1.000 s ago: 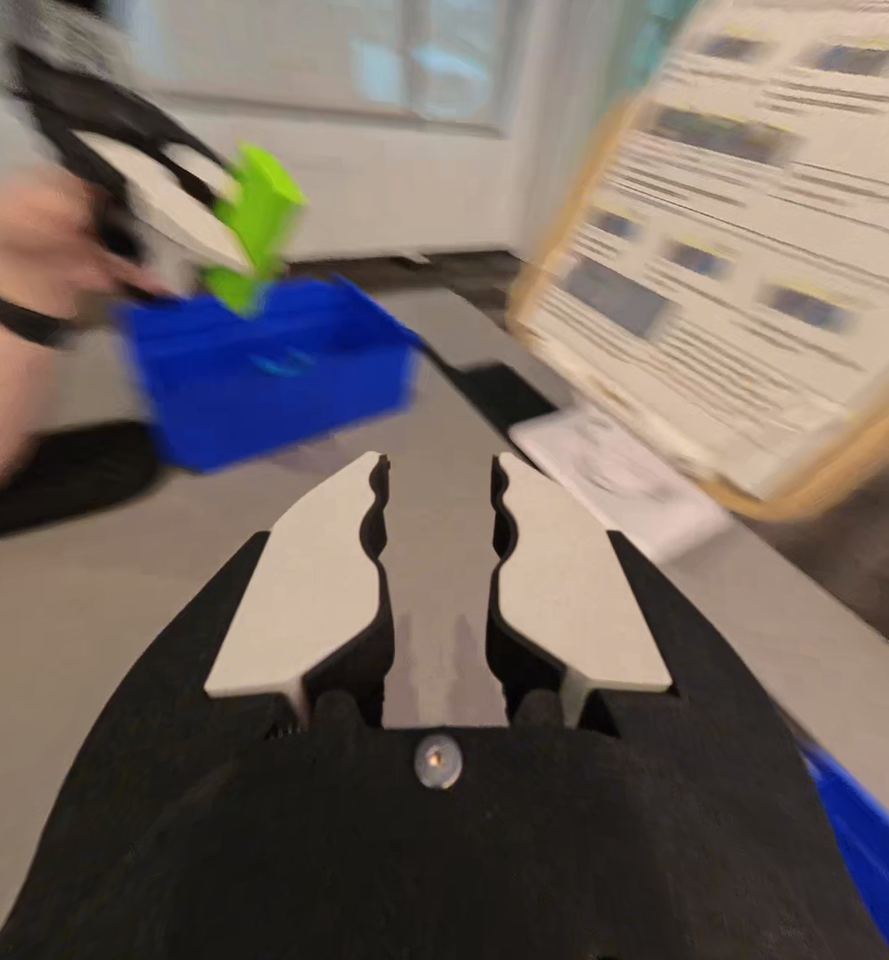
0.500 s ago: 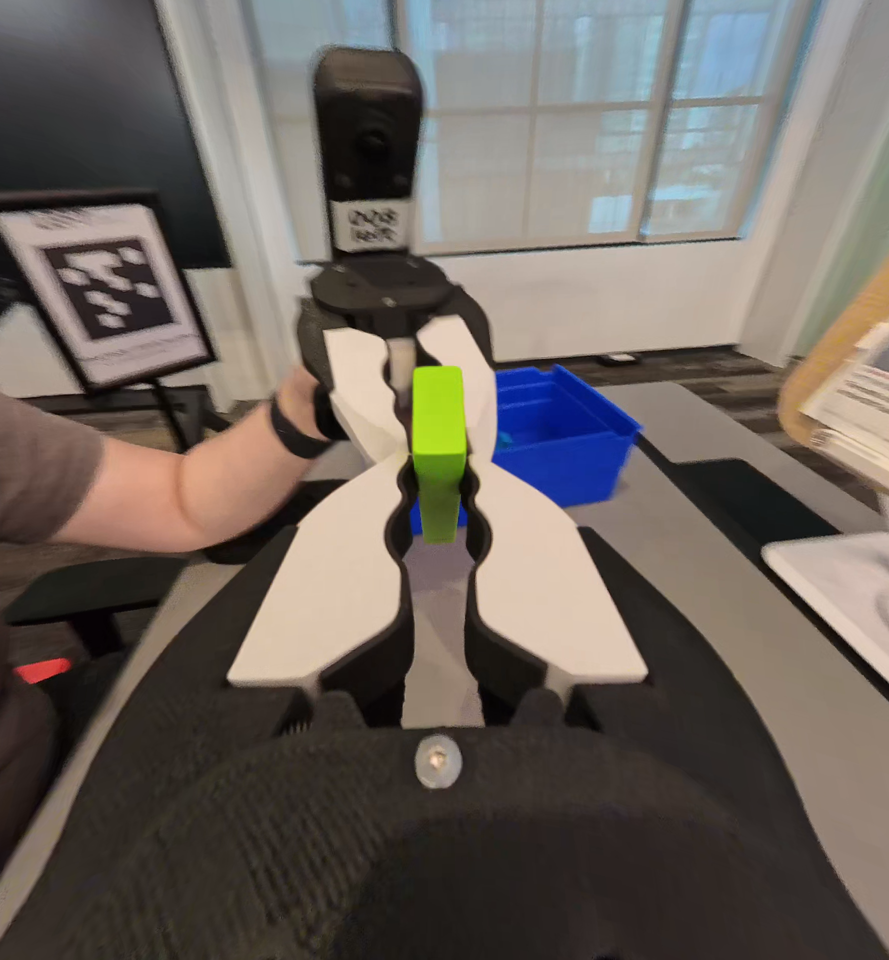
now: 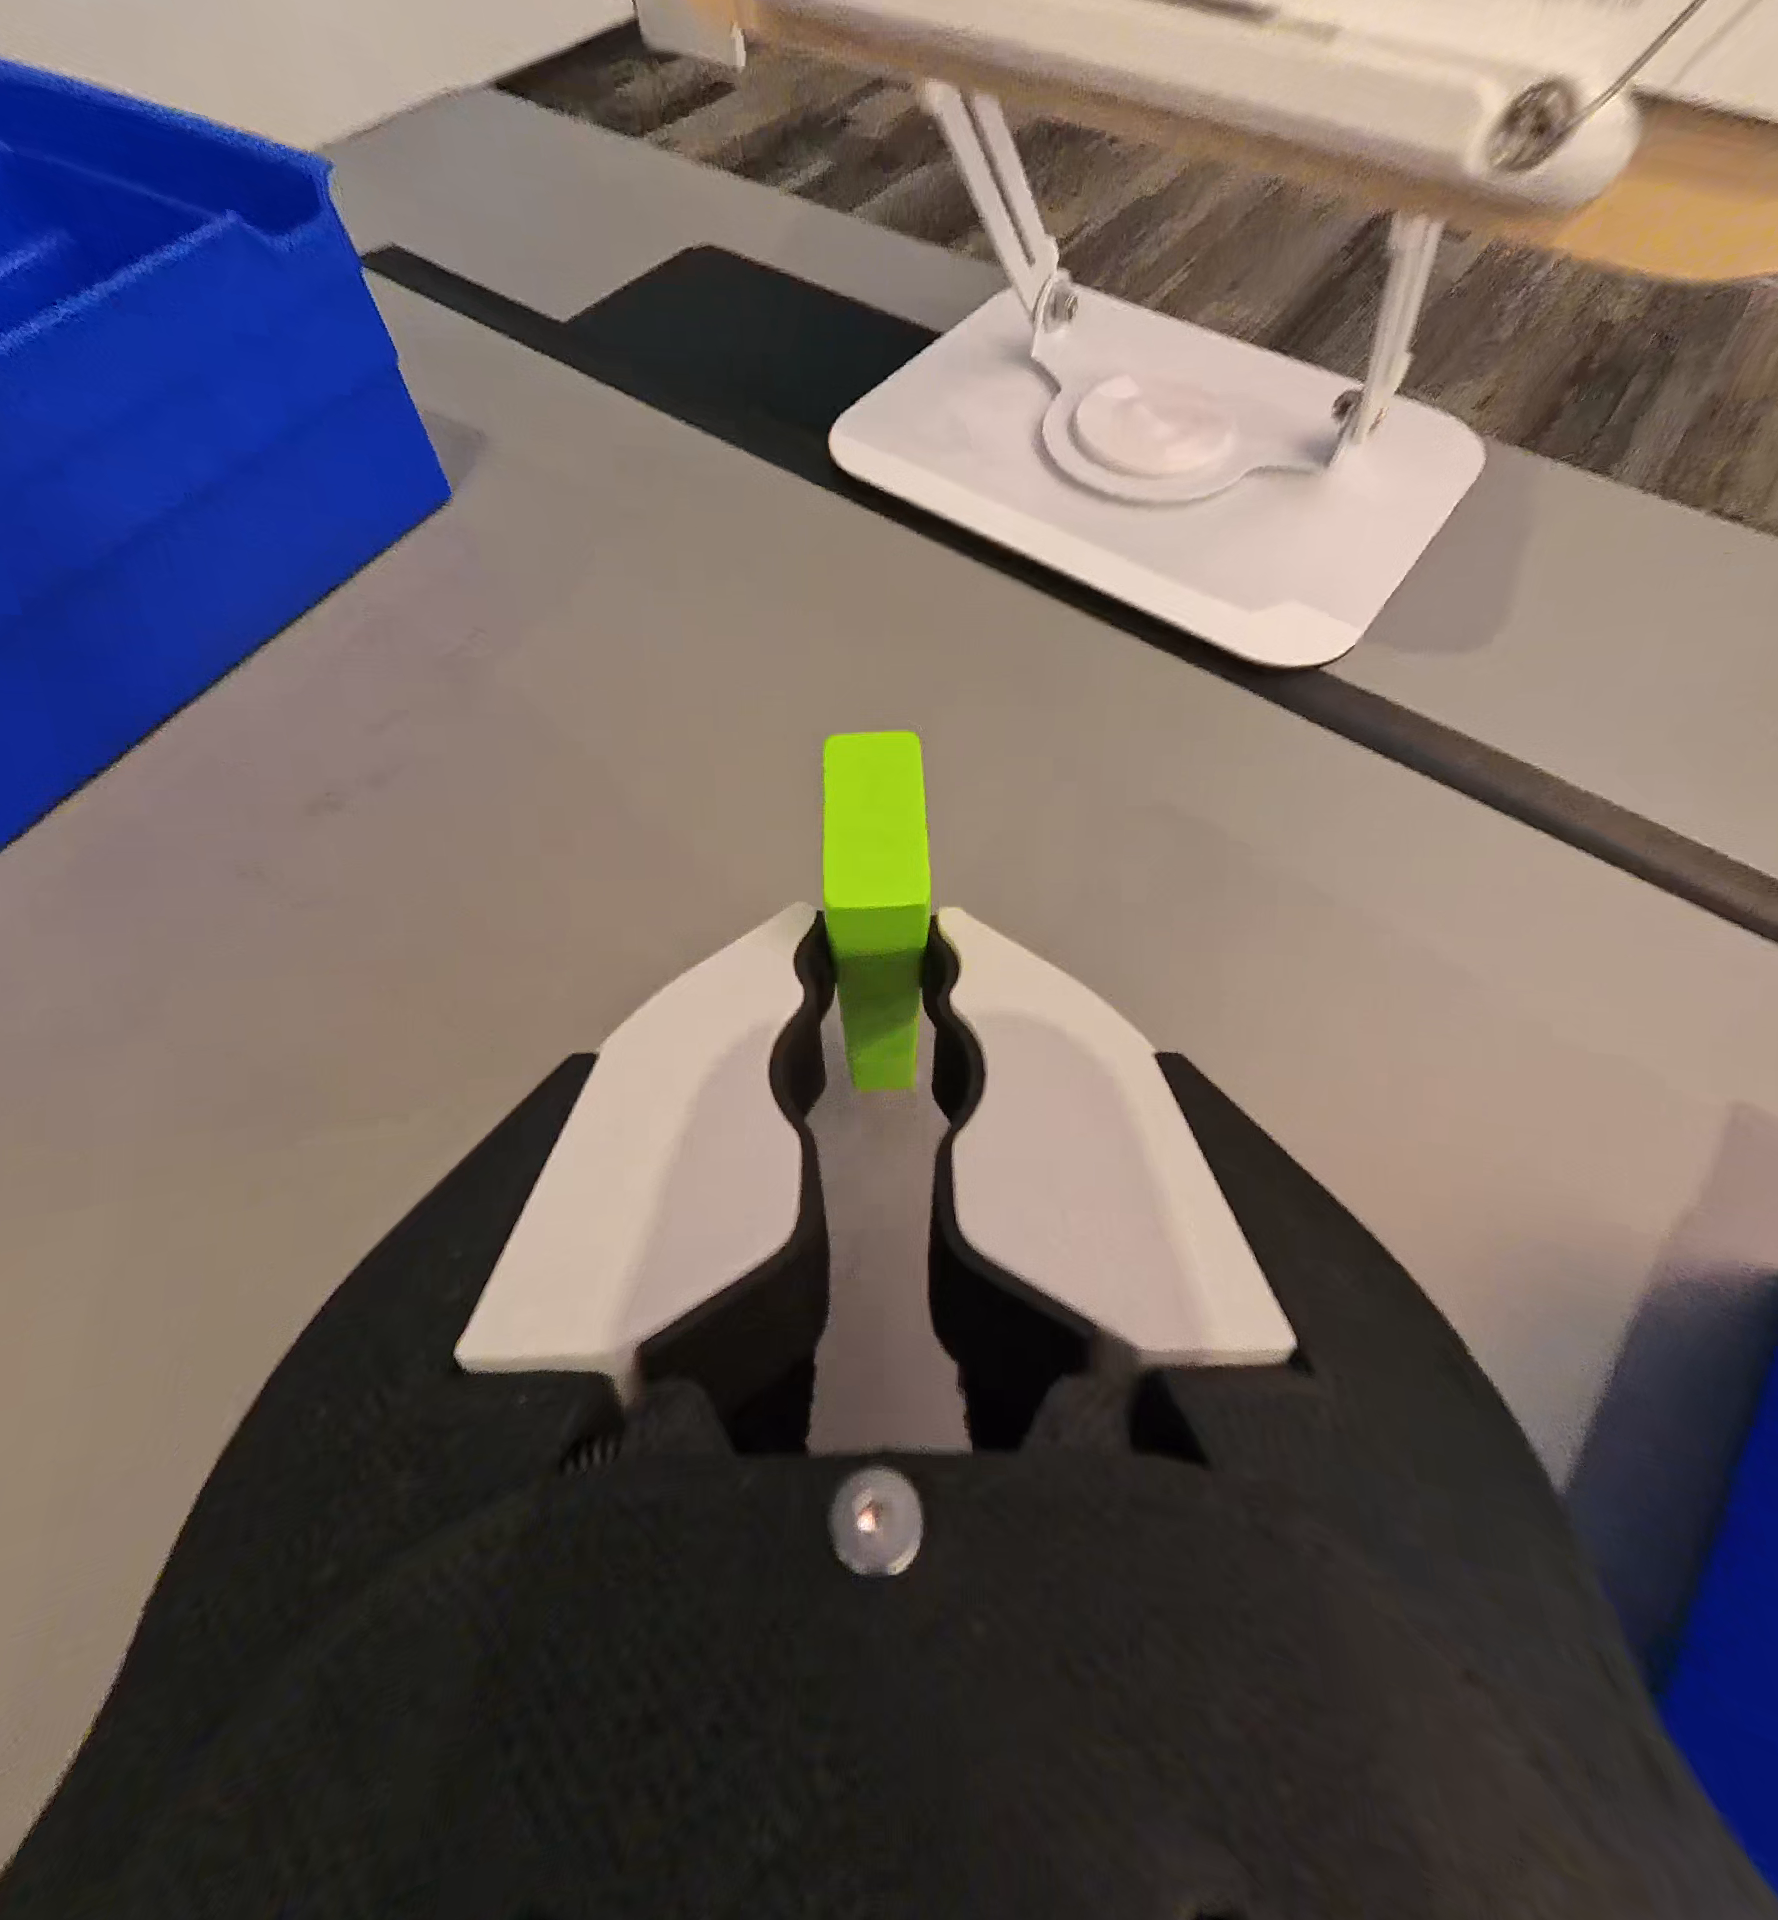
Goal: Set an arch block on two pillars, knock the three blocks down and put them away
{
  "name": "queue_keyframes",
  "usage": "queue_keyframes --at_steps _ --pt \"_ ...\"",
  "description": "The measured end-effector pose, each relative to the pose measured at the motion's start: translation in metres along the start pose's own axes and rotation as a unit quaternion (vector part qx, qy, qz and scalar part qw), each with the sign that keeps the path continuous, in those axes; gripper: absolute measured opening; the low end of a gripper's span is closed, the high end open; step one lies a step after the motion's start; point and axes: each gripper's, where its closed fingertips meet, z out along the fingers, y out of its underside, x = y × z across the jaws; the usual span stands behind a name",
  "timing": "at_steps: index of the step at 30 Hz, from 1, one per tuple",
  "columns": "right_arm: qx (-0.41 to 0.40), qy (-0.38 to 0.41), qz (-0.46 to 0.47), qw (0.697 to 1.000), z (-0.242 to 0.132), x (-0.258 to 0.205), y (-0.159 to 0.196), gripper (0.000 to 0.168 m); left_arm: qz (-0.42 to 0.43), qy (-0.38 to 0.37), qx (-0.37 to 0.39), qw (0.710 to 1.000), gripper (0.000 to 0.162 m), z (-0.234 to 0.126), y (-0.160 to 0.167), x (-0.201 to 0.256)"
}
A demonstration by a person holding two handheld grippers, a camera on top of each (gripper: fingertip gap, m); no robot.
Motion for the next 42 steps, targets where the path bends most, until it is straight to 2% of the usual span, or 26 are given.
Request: queue_keyframes --at_steps 3,5,6,12,15,19,26,30,36,40,42 --pt "-0.005 0.001 -0.012 1.000 0.007 0.000 0.006 0.017 -0.043 -0.038 -0.066 0.996 0.054 0.019 0.027 -0.022" --pt "-0.014 0.005 -0.019 1.000 0.012 0.001 0.011 0.017 -0.070 -0.004 -0.116 0.991 0.065 0.034 0.043 -0.014" --pt "-0.016 0.004 -0.020 1.000 0.014 0.001 0.012 0.017 -0.076 0.011 -0.131 0.988 0.065 0.042 0.048 -0.009" --pt "-0.020 -0.003 -0.017 1.000 0.019 0.002 0.017 0.017 -0.092 0.023 -0.174 0.980 0.066 0.085 0.064 0.000" --pt "-0.021 0.001 -0.025 0.999 0.019 0.003 0.017 0.017 -0.094 0.018 -0.199 0.975 0.061 0.099 0.073 0.003" --pt "-0.028 0.009 -0.040 0.999 0.019 0.002 0.018 0.025 -0.090 -0.004 -0.215 0.972 0.061 0.110 0.081 -0.002" --pt "-0.023 0.012 -0.051 0.998 0.017 -0.002 0.015 0.038 -0.094 -0.005 -0.220 0.971 0.062 0.110 0.083 -0.004" --pt "-0.015 0.013 -0.061 0.998 0.014 -0.004 0.011 0.038 -0.100 -0.014 -0.230 0.968 0.060 0.106 0.089 -0.012" --pt "-0.009 0.016 -0.072 0.997 0.011 -0.006 0.007 0.039 -0.122 0.019 -0.209 0.970 0.056 0.107 0.084 -0.010" --pt "-0.009 0.019 -0.081 0.996 0.010 -0.006 0.006 0.039 -0.147 0.048 -0.182 0.971 0.065 0.111 0.073 0.000" --pt "-0.008 0.021 -0.086 0.996 0.009 -0.007 0.005 0.039 -0.154 0.050 -0.188 0.969 0.064 0.115 0.075 0.001"
